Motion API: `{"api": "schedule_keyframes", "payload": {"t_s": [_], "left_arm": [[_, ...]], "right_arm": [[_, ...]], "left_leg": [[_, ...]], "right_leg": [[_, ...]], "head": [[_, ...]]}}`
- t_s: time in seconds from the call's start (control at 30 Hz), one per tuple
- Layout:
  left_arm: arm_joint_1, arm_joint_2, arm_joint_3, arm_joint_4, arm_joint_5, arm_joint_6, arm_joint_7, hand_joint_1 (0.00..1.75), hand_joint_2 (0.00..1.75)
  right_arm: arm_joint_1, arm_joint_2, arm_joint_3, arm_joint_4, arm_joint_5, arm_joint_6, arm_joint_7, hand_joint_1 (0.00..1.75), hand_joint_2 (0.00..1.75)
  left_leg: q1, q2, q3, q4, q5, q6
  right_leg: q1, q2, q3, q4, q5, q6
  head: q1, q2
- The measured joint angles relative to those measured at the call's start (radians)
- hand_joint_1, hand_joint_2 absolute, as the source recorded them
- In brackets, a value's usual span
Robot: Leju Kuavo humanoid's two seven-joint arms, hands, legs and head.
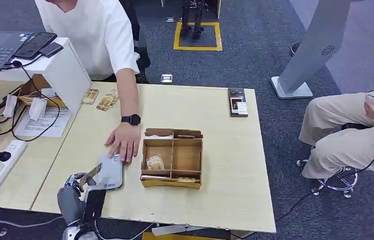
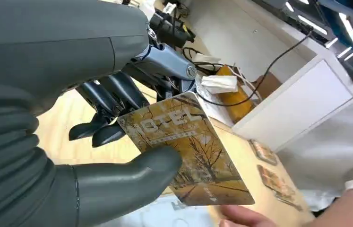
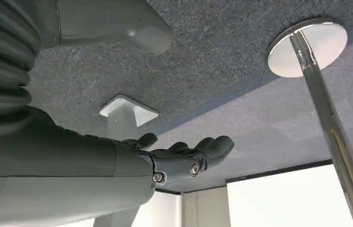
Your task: Pass the card to the sensor for recognition and then transmit it.
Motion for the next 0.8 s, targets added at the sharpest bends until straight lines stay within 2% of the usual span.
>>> {"api": "schedule_keyframes", "payload": {"t_s": [0.13,0.23,0.43,0.8], "left_arm": [[-0.011,0.002,-0.067,-0.008,0.094,0.000,0.004,1.75,1.75],[-0.017,0.003,-0.111,-0.014,0.125,0.000,0.000,1.75,1.75],[-0.021,0.005,-0.148,-0.032,0.131,0.000,-0.002,1.75,1.75],[-0.025,0.006,-0.165,-0.035,0.109,0.000,0.010,1.75,1.75]], "right_arm": [[0.000,0.000,0.000,0.004,-0.006,0.000,-0.009,0.00,1.75],[0.000,0.000,0.000,0.005,-0.007,0.000,-0.016,0.00,1.75],[0.000,0.000,0.000,0.010,-0.006,0.000,-0.019,0.00,1.75],[0.000,0.000,0.000,0.021,0.005,0.000,-0.035,0.00,1.75]], "left_leg": [[0.000,0.000,0.000,0.000,0.000,0.000],[0.000,0.000,0.000,0.000,0.000,0.000],[0.000,0.000,0.000,0.000,0.000,0.000],[0.000,0.000,0.000,0.000,0.000,0.000]], "right_leg": [[0.000,0.000,0.000,0.000,0.000,0.000],[0.000,0.000,0.000,0.000,0.000,0.000],[0.000,0.000,0.000,0.000,0.000,0.000],[0.000,0.000,0.000,0.000,0.000,0.000]], "head": [[0.000,0.000],[0.000,0.000],[0.000,0.000],[0.000,0.000]]}}
